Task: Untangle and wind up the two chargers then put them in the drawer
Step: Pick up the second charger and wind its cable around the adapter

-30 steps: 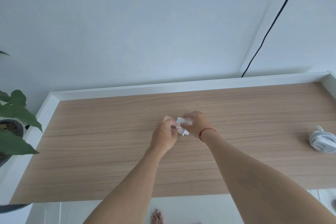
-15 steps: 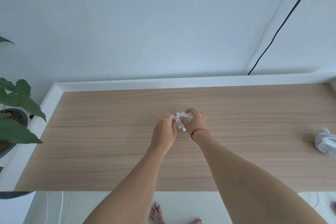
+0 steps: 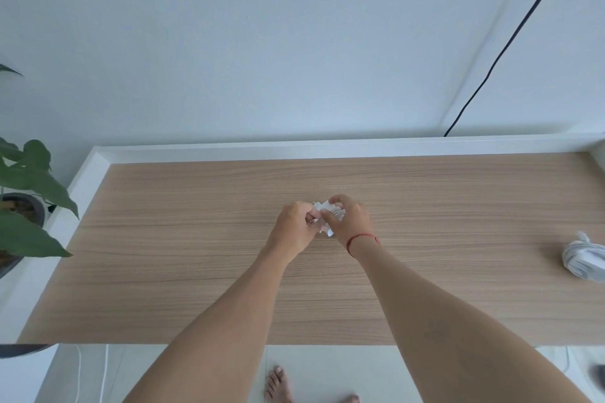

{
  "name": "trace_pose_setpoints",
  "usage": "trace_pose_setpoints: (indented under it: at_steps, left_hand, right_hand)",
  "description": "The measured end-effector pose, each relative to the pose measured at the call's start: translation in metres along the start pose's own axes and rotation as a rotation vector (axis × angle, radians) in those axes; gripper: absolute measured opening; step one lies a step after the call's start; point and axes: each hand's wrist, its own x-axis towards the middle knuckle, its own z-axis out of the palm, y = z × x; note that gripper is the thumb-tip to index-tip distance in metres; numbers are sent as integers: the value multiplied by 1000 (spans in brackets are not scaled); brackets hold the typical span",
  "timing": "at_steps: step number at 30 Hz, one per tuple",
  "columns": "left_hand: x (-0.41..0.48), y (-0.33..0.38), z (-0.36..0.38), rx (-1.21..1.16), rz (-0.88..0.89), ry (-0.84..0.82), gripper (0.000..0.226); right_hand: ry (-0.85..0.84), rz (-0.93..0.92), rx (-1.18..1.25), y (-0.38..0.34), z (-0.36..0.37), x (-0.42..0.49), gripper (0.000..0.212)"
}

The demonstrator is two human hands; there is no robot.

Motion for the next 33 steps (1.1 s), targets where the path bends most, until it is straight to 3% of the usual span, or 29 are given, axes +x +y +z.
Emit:
trace_pose_setpoints:
  at_steps: [8,16,23,27,31,33]
  left_hand:
    - [6,0,-4,-51,-22,36,21]
    - [21,-3,-10,66,-27,-105,23]
    - [23,0,-11,75,-52,-81,21]
    - [19,1,-8,63,-45,-44,20]
    - [18,1,-6,47,-42,-14,19]
    - [20,2,-6,45,-51,-27,21]
  right_hand:
    - [-153,-159,-160,5,-21,3,28]
    - [-315,-82,-216,-11,-48,20,25]
    - [-132,-12,-259,-16,-28,24,24]
    - [74,159,-2,-9,-21,14,21]
    - [58,148,115,-3,-9,4,20]
    - [50,169,174,0,-9,3,29]
